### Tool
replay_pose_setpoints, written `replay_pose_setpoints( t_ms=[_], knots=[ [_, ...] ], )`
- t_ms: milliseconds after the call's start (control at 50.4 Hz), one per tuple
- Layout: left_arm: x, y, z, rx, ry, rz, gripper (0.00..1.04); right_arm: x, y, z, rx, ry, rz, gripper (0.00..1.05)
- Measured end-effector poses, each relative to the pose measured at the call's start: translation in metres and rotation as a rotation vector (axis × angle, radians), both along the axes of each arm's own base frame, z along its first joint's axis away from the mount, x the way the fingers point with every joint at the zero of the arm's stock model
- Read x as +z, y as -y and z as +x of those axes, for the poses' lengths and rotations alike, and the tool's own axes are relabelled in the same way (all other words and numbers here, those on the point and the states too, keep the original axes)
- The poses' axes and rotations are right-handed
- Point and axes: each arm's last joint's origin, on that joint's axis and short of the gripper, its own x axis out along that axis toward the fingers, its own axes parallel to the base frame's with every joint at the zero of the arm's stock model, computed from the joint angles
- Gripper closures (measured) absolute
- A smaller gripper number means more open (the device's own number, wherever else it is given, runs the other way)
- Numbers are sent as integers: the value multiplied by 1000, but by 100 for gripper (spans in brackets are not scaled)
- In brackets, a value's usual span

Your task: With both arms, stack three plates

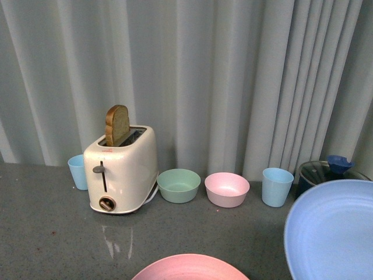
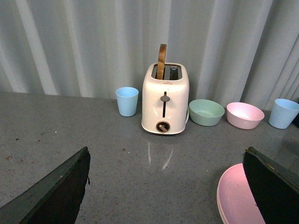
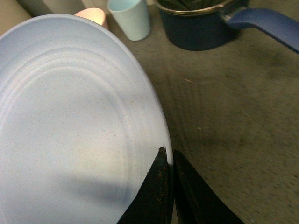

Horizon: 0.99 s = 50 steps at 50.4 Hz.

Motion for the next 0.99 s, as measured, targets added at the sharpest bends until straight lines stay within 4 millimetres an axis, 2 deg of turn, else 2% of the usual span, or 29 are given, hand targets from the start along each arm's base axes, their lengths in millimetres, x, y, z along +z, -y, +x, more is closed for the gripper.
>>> replay_pose_setpoints(
  t_ms=[119,258,456,734,992],
  knots=[
    [0,0,0,0,0,0,7,-3,-29,16,50,13,4,102],
    [0,0,0,0,0,0,7,-21,-71,35,163,-17,-5,102],
    [0,0,0,0,0,0,7,-37,-115,59,290,-50,-19,102],
    [0,0,0,0,0,0,7,-46,-148,74,364,-65,-20,102],
    [0,0,0,0,0,0,7,-58,-165,77,417,-86,-21,102]
  ],
)
